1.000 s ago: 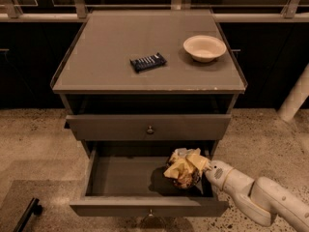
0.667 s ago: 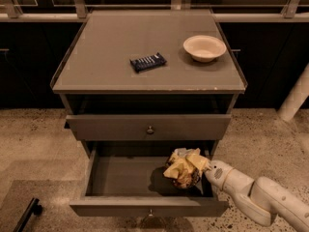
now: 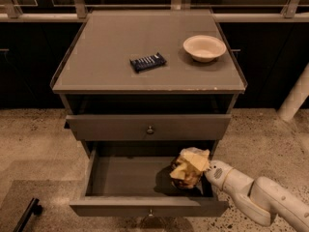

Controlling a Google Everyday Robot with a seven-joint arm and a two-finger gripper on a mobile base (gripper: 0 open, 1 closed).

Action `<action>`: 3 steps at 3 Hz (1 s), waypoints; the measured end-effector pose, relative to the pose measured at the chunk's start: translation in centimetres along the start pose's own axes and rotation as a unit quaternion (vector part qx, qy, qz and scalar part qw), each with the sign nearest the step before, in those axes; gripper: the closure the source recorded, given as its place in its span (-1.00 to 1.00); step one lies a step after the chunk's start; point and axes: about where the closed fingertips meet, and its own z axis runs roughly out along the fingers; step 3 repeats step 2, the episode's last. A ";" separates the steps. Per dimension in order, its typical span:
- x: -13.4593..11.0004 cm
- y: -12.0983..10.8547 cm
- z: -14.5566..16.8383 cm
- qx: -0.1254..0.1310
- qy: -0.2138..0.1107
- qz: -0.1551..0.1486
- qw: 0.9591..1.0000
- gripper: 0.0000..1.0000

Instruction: Pick brown chip bag from middle drawer and place on counter

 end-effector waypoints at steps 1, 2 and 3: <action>0.0 0.0 0.0 0.000 0.000 0.000 1.000 -1.00; 0.0 0.0 0.0 0.000 0.000 0.000 1.000 -1.00; 0.0 0.0 0.0 0.000 0.000 0.000 1.000 -1.00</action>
Offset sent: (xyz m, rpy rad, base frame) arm 0.0000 0.0000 0.0000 0.0000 0.0000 0.0000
